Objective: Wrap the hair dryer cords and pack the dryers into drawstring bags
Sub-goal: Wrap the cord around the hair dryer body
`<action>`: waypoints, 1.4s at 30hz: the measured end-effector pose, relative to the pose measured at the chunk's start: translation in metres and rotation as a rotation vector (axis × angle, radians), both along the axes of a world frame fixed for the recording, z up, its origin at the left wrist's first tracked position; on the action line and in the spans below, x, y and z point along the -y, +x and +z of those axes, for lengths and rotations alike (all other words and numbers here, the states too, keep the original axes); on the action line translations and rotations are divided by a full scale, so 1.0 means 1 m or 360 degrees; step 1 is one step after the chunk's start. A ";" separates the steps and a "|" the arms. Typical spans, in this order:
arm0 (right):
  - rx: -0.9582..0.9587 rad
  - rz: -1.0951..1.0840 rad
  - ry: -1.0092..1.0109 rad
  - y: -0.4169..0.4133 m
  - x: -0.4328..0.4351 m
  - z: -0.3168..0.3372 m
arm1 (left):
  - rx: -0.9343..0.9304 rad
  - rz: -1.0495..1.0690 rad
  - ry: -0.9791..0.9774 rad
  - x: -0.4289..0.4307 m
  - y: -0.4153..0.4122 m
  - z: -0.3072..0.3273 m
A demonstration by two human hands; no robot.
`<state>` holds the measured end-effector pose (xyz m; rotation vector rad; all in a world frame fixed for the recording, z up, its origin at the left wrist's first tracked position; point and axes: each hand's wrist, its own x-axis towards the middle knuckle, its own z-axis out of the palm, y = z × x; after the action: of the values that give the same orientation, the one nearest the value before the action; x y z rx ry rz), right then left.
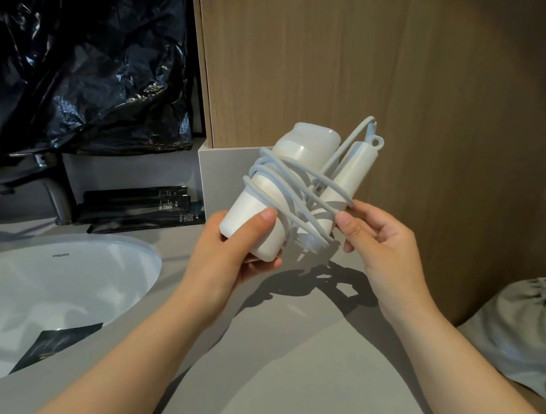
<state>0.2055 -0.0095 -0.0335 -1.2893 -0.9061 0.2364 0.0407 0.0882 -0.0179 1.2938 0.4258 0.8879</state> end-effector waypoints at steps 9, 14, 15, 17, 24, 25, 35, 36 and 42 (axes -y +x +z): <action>0.0041 -0.0061 0.0087 -0.005 0.002 0.001 | -0.0347 0.0530 0.0644 0.011 0.000 -0.004; 0.0011 -0.0026 0.0157 -0.006 0.001 0.004 | -0.0084 0.0347 0.0223 0.009 -0.001 -0.001; -0.0006 -0.0006 0.0156 -0.006 0.001 0.004 | -0.0065 0.0341 0.0193 0.009 -0.001 0.000; -0.0046 0.0040 0.0154 -0.006 0.000 0.004 | -0.0036 0.0337 0.0181 0.010 -0.001 0.001; -0.0194 0.0133 0.0199 -0.009 0.001 0.007 | -0.0088 0.0135 0.0073 0.012 0.007 -0.007; -0.0209 0.0118 0.0202 -0.008 0.001 0.007 | -0.0105 0.0111 0.0069 0.012 0.008 -0.008; -0.0129 0.0040 0.0223 -0.008 0.004 0.008 | -0.0716 0.0589 0.0927 0.008 0.003 -0.015; -0.0113 0.0044 0.0223 -0.007 0.005 0.008 | -0.0717 0.0594 0.0901 0.007 0.003 -0.015; 0.0000 -0.0036 0.0244 -0.004 0.005 0.005 | -0.0370 0.0257 0.0195 0.008 0.006 -0.014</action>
<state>0.2016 -0.0140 -0.0284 -1.1568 -0.8921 0.1464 0.0469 0.0797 -0.0315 1.4979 0.6745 0.9122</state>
